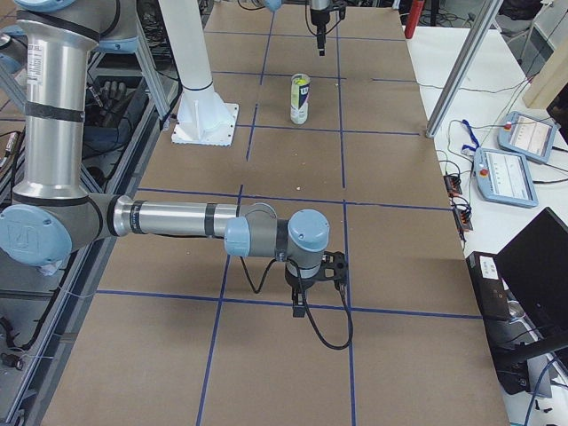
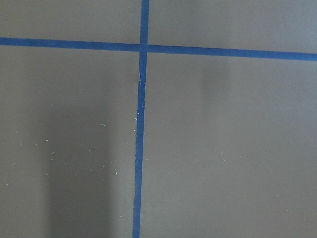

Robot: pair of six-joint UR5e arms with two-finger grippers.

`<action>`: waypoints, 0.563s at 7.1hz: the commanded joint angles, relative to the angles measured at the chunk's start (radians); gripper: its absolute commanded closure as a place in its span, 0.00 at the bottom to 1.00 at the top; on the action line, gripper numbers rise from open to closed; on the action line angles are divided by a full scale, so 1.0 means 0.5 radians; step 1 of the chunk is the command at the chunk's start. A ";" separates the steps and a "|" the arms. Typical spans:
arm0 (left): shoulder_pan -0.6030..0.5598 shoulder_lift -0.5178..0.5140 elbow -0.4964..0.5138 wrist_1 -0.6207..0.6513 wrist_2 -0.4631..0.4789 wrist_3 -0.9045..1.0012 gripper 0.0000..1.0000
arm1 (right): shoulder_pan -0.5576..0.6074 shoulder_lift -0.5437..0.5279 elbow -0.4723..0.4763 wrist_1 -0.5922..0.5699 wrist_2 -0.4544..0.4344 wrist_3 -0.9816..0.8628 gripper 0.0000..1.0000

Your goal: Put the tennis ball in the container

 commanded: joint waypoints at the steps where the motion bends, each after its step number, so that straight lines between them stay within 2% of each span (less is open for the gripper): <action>1: -0.481 0.463 0.094 -0.300 -0.319 0.728 0.00 | 0.000 -0.002 0.000 0.000 0.000 0.000 0.00; 2: -0.715 0.616 0.176 -0.304 -0.454 1.053 0.00 | 0.000 -0.002 0.000 0.000 0.000 0.000 0.00; 4: -1.150 0.862 0.421 -0.319 -0.563 1.624 0.00 | 0.000 -0.002 0.000 0.000 0.000 0.000 0.00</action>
